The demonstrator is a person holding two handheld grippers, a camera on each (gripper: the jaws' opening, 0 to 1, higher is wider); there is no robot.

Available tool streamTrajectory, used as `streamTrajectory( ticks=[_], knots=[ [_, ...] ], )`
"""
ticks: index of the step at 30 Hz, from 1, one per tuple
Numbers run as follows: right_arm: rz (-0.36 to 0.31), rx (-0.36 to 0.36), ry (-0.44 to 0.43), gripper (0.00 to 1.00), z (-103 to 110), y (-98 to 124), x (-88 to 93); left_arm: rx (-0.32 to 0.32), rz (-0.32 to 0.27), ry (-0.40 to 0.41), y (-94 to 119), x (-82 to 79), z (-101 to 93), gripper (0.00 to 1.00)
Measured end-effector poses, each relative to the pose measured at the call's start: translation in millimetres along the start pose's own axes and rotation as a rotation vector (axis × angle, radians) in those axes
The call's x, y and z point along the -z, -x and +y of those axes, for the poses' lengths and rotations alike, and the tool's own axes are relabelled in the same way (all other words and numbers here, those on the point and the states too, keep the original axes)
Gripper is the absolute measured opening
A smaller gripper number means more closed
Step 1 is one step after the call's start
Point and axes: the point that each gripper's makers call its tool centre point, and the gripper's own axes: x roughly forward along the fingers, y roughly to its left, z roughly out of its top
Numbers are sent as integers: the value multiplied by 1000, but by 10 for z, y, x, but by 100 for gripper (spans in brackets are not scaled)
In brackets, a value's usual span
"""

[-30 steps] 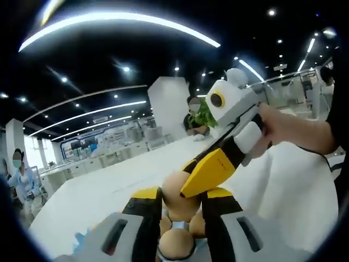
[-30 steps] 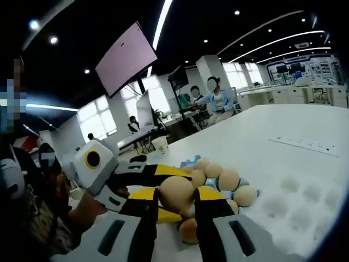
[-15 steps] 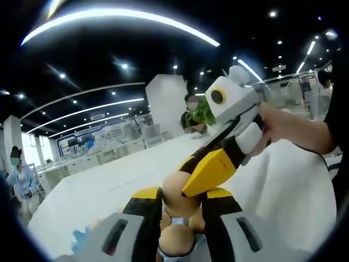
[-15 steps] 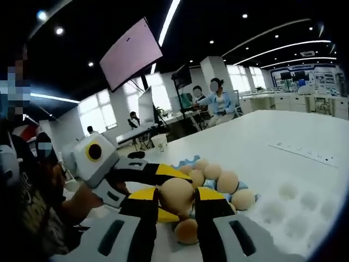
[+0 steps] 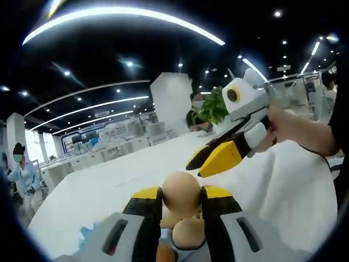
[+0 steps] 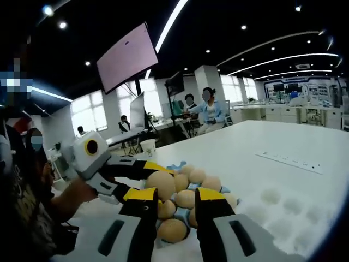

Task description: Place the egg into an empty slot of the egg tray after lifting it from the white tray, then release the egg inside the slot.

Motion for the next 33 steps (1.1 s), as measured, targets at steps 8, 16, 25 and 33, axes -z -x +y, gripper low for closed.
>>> streamTrajectory(
  ticks=[8, 16, 25, 33],
  knots=[
    [-23, 35, -35, 31, -151, 92, 67, -80, 20, 17, 155, 76, 339, 28],
    [-42, 60, -42, 40, -231, 195, 67, -145, 34, 38, 348, 139, 683, 28],
    [-19, 67, -27, 40, -218, 166, 151, -182, 31, 57, 404, 181, 942, 28],
    [-19, 78, -22, 40, -228, 145, 190, -227, 43, 113, 457, 345, 1315, 28]
  ],
)
